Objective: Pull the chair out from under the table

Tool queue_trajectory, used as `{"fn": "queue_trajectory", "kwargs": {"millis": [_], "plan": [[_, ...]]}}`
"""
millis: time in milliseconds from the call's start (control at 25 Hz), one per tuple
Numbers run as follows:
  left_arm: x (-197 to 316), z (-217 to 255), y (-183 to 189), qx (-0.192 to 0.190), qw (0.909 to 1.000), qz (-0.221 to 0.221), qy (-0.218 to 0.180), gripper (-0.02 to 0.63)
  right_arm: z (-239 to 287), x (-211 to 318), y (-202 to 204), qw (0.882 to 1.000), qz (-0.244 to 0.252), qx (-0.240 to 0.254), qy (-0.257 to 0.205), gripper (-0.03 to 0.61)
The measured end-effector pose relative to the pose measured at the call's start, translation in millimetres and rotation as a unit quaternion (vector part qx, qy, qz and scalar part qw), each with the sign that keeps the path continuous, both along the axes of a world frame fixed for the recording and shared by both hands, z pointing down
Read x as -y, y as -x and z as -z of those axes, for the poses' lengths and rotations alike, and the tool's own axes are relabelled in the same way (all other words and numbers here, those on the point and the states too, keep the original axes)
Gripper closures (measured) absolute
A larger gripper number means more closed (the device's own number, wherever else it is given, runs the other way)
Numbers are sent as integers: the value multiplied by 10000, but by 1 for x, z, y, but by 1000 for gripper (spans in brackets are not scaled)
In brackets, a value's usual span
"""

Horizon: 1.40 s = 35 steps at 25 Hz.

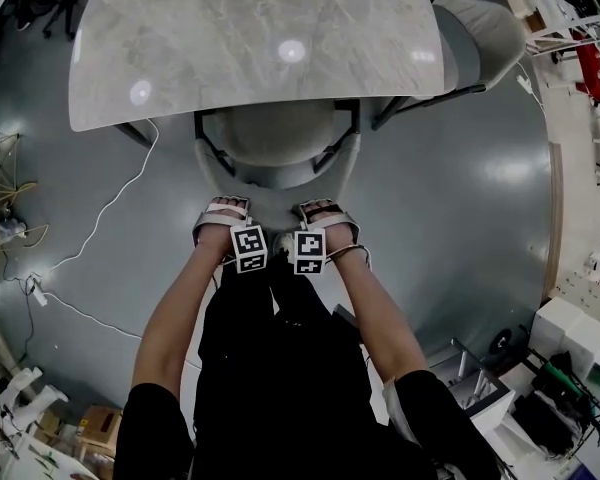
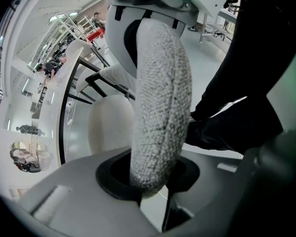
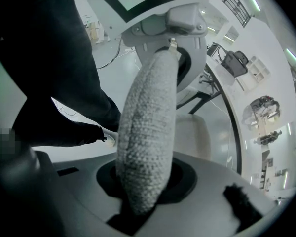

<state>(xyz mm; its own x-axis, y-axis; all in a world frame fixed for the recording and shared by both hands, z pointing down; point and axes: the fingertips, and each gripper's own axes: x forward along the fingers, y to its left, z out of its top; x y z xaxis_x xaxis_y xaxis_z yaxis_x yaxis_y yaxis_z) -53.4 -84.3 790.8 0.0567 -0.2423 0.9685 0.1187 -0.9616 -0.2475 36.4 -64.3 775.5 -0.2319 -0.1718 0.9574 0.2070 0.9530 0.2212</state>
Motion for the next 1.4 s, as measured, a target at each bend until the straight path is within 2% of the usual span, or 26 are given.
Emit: {"fn": "queue_trajectory", "kwargs": {"millis": [560,920,1400], "plan": [[-41,-3,-12,112,9997,179,159,512,-1,-39,-13,9999,113,35,-7,491],[-52,-3,-7,143,9990,321,288,511,-1,-48,-9,9999,163,40,-24,492],[-77,-4,-8,87,9992,266,300,514,-1,-73,-9,9999,131,20,29,494]]}}
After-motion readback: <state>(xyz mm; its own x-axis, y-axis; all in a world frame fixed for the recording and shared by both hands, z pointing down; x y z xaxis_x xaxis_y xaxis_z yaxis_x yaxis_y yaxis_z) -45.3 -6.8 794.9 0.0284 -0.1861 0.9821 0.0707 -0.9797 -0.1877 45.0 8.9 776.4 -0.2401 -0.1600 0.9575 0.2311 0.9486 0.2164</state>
